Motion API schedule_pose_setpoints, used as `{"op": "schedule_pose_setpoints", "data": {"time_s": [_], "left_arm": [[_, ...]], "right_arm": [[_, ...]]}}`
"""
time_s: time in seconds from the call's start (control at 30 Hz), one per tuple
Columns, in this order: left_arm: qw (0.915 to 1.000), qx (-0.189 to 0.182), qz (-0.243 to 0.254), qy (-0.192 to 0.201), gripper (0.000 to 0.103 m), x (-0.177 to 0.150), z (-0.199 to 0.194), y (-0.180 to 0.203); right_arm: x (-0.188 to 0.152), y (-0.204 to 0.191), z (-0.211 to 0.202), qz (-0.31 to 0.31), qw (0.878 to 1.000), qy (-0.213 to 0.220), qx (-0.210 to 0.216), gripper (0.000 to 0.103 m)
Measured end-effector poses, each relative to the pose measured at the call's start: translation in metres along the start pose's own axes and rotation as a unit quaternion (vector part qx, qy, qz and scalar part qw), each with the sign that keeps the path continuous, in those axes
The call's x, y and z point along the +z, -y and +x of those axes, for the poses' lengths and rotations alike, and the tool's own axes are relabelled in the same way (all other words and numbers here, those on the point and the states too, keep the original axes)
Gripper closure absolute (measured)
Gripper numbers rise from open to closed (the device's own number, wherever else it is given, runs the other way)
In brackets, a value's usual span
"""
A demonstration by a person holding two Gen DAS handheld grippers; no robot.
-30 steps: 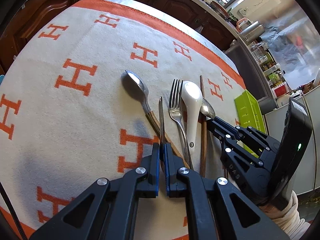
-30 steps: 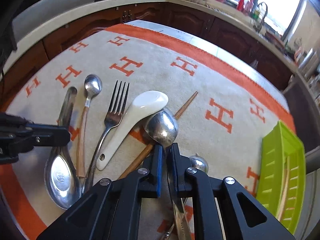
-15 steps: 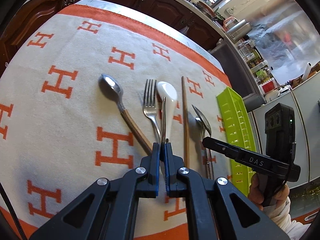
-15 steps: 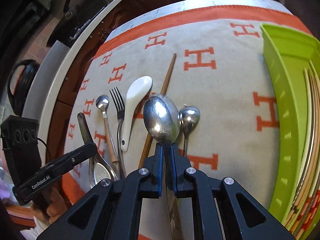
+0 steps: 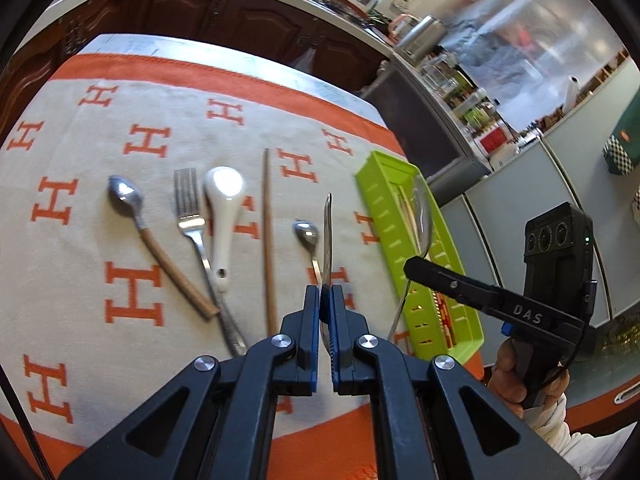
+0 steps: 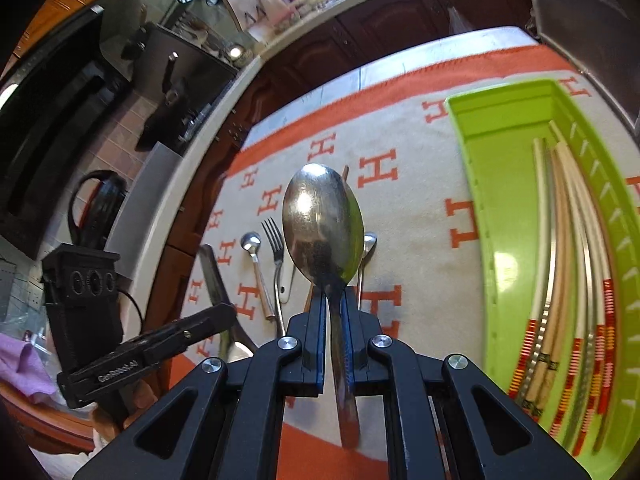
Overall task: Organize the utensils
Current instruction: 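Lift the spoon and knife and lower both into the green tray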
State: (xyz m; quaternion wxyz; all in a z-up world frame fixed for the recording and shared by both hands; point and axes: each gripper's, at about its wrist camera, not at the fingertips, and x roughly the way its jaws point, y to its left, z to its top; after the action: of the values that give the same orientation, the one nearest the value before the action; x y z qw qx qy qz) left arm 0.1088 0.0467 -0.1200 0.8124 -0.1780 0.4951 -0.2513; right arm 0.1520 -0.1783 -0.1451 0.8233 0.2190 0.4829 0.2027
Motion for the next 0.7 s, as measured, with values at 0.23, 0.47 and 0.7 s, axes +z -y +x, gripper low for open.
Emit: {"op": "schedule_pose_setpoints", "data": {"time_s": [0.23, 0.47, 0.7], "left_arm": [[0.9989, -0.015, 0.045, 0.0, 0.101, 0.003, -0.002, 0.051], [0.9958, -0.034, 0.085, -0.003, 0.101, 0.008, 0.001, 0.098], [0.9934, -0.043, 0.104, -0.021, 0.101, 0.013, 0.02, 0.131]], "right_arm": [[-0.007, 0.011, -0.087, 0.006, 0.997, 0.076, 0.012, 0.097], [-0.016, 0.024, -0.175, 0.016, 0.99, 0.143, 0.003, 0.097], [-0.033, 0.033, -0.244, 0.008, 0.984, 0.162, -0.073, 0.098]]}}
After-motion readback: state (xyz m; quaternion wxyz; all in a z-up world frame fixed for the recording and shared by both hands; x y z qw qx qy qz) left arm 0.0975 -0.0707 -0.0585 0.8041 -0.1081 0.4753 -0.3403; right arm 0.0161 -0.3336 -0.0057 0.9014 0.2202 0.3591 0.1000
